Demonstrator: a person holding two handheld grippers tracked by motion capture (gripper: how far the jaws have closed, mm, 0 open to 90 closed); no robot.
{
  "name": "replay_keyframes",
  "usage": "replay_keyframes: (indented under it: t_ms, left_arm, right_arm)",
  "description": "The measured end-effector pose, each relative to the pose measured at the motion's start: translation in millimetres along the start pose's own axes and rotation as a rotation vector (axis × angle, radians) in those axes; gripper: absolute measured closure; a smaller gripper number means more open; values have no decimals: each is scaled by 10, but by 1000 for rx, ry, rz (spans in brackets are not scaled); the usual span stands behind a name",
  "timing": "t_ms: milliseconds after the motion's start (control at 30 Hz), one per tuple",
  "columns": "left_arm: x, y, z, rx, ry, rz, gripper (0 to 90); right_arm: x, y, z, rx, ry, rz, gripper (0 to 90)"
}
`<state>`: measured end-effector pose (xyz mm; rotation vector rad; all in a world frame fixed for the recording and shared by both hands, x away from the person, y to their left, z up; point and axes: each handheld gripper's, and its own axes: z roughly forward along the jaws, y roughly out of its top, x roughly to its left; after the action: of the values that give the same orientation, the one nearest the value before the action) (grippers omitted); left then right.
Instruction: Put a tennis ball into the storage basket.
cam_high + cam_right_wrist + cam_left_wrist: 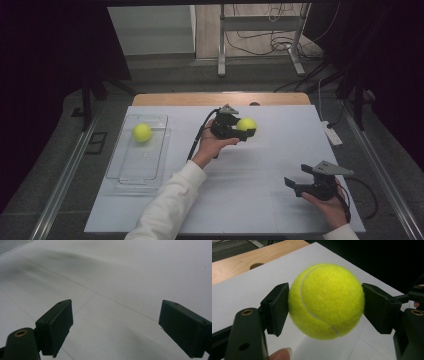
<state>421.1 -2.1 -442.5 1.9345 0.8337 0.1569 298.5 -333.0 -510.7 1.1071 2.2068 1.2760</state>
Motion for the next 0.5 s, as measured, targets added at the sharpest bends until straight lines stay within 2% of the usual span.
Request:
replay_keyframes:
  t_ms: [500]
  left_arm:
    - [-20, -30, -179, -27, 1, 5, 273]
  right_arm:
    - [2, -1, 6, 3, -4, 0, 127]
